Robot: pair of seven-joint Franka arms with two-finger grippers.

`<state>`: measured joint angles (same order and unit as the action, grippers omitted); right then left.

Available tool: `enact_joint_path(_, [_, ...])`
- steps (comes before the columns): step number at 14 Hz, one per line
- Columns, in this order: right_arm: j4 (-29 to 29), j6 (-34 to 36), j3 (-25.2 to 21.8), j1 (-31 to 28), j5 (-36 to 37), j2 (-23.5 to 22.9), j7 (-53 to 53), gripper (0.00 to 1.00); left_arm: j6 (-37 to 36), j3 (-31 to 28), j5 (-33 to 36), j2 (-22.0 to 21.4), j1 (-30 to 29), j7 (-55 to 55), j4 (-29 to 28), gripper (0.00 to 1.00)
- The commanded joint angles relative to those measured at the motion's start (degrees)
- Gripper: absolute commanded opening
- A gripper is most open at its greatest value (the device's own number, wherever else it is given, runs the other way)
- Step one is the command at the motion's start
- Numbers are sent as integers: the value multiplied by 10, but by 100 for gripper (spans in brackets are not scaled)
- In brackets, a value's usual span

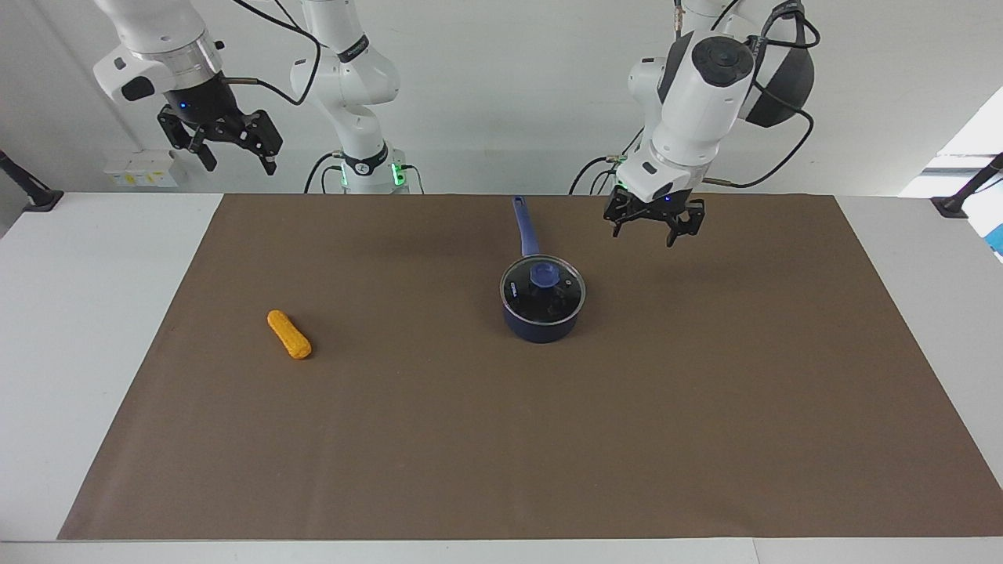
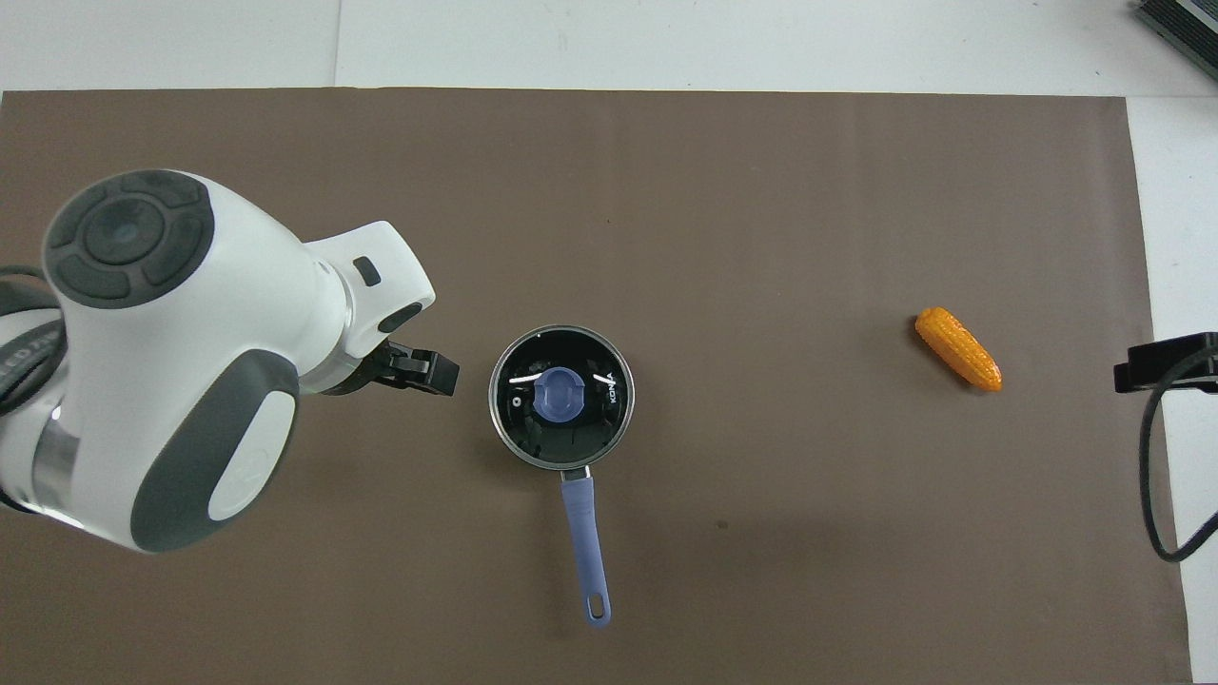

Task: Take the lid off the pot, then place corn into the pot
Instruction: 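Reach the left gripper over the pot to the lid knob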

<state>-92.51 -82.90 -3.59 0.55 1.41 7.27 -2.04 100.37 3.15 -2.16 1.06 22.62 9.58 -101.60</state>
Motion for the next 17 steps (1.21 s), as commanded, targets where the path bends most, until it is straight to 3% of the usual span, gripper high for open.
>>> enact_joint_path(1, [-5,5,0,-5,-7,5,3,100,36,-10,-4,5,31,42,-18,100])
enact_joint_path(3, [-6,5,0,-5,-7,5,3,100,47,-10,-4,9,51,62,-22,100])
enact_joint_path(14, [-6,4,-1,-5,-7,5,3,100,163,-10,5,115,149,225,-26,100])
enact_joint_path(17, [-6,4,-1,-5,-7,5,4,100,198,-10,5,106,153,228,-62,100])
